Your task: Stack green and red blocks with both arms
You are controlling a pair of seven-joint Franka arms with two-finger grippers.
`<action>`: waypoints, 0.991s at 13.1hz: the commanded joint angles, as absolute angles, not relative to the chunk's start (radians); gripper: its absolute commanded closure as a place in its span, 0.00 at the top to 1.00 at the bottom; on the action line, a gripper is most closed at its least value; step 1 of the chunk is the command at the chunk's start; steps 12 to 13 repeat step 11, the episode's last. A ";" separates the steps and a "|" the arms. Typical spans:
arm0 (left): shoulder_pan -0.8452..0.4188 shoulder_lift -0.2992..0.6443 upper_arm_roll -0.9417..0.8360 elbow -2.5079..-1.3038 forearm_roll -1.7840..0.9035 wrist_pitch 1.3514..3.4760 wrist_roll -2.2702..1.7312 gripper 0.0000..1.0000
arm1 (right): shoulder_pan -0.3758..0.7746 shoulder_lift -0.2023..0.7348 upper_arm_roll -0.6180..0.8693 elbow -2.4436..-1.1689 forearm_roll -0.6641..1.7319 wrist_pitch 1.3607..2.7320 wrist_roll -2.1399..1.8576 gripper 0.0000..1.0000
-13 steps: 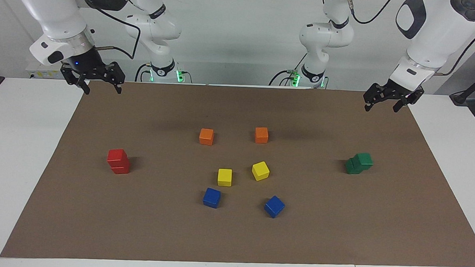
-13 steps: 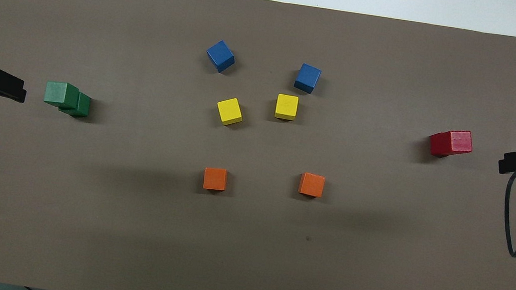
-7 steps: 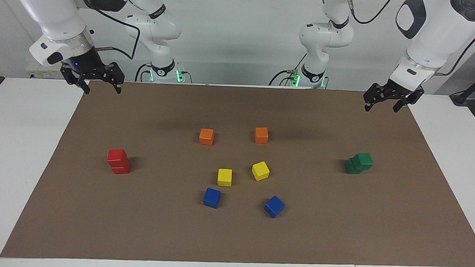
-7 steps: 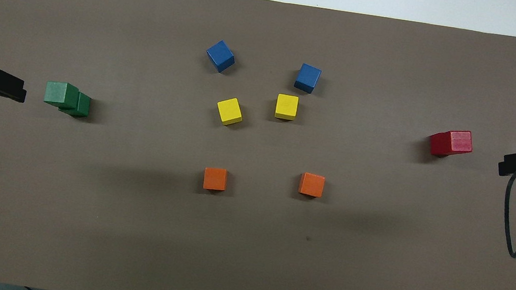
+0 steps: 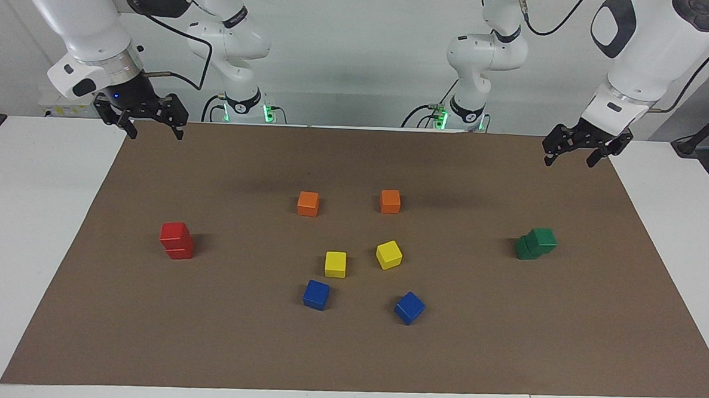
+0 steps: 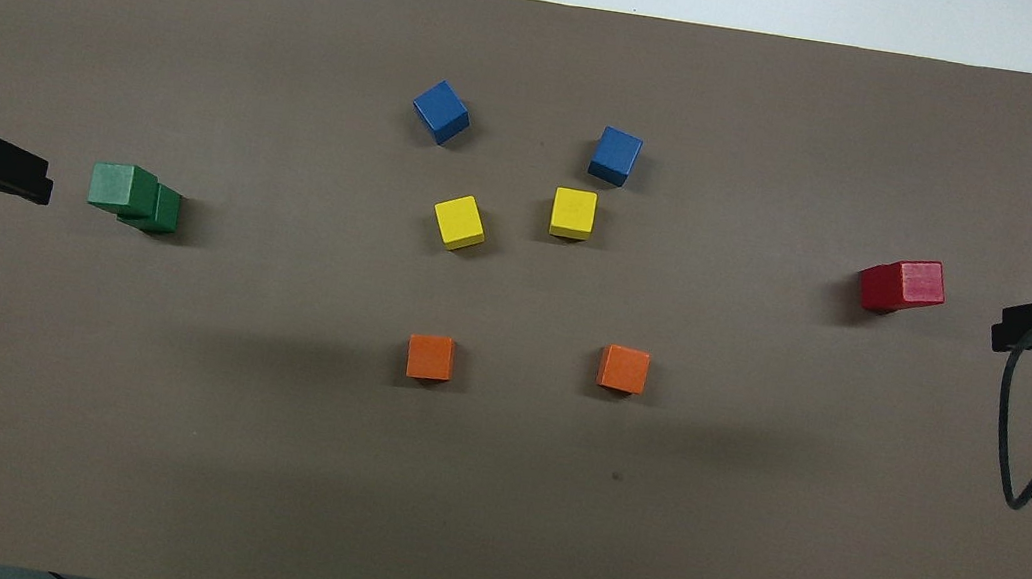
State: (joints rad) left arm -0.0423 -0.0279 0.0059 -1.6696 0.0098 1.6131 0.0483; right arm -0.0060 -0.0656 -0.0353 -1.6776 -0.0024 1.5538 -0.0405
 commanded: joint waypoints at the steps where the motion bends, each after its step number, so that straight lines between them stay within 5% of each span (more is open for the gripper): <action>1: -0.034 -0.049 0.003 -1.686 -0.003 1.603 0.045 1.00 | -0.009 -0.086 -0.034 -1.700 0.011 1.546 -0.020 1.00; 13: -0.034 -0.049 0.003 -1.686 -0.003 1.603 0.045 1.00 | -0.018 -0.086 -0.035 -1.700 0.002 1.549 -0.006 1.00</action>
